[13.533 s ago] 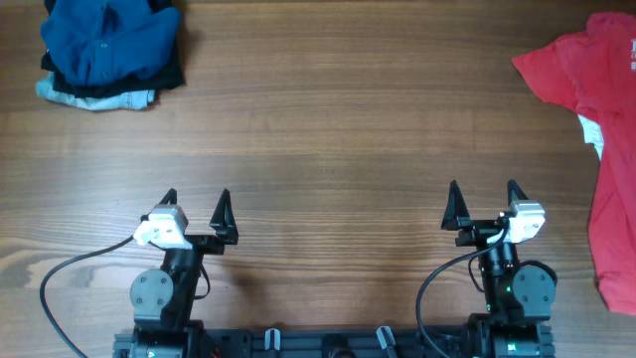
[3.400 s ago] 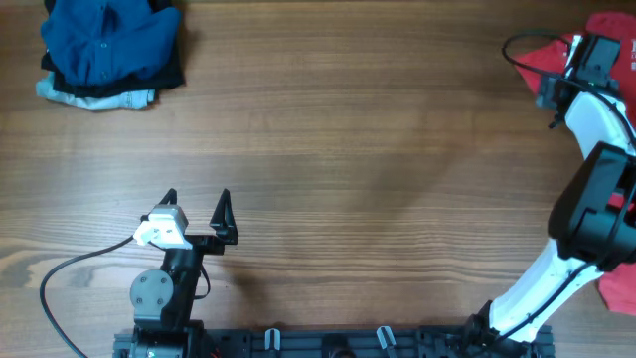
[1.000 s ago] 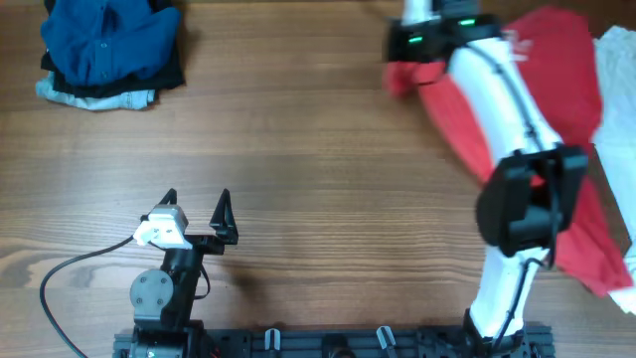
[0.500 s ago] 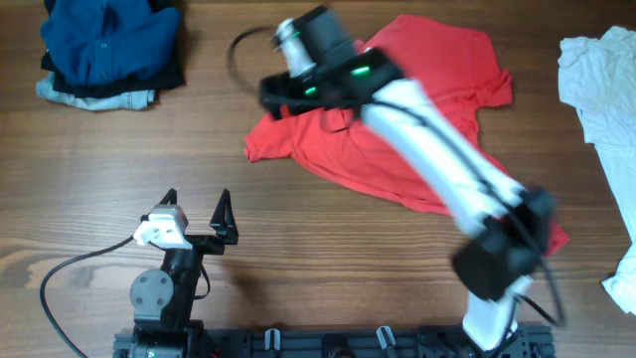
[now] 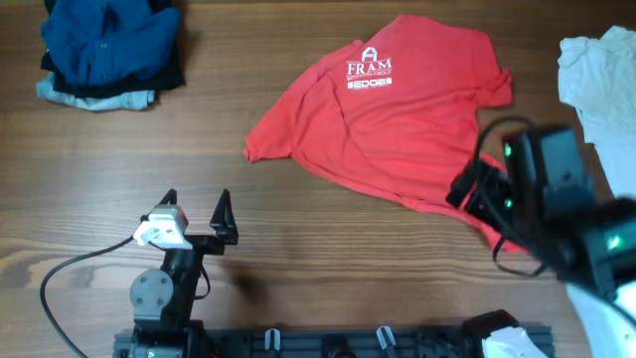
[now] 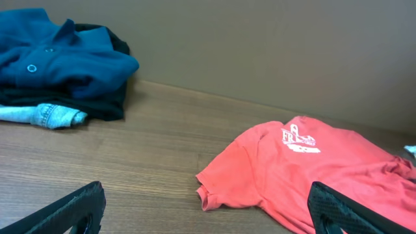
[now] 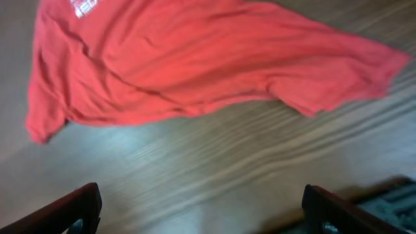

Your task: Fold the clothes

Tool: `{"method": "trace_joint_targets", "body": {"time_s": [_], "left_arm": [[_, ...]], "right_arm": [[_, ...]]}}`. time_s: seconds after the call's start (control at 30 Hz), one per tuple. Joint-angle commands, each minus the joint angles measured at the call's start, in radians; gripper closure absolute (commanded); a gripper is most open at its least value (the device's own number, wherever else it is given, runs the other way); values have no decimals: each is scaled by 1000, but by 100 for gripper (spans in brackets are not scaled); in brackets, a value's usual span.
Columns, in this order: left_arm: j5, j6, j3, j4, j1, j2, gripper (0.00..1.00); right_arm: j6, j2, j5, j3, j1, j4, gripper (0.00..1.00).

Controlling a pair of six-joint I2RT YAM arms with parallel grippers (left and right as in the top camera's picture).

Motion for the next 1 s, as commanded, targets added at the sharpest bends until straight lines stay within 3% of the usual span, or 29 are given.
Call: {"method": "trace_joint_targets", "body": {"time_s": [0.0, 0.1, 0.23, 0.37, 0.4, 0.53, 0.97], "left_arm": [[-5, 15, -5, -5, 8, -7, 0], [-5, 15, -5, -5, 8, -7, 0], [-5, 15, -5, -5, 8, -7, 0], [-5, 15, -5, -5, 8, -7, 0], [-5, 15, -5, -5, 8, -7, 0], [-5, 15, -5, -5, 8, -7, 0], [-5, 15, -5, -5, 8, -7, 0]], "right_arm": [[92, -3, -8, -224, -40, 72, 0], [-36, 83, -228, -403, -85, 246, 0], [-54, 211, -246, -482, -85, 352, 0], [-52, 362, -231, -495, -114, 481, 7], [-51, 409, -231, -495, -142, 513, 15], [-61, 515, -229, -495, -201, 545, 20], [-61, 536, -140, -502, -272, 546, 23]]}}
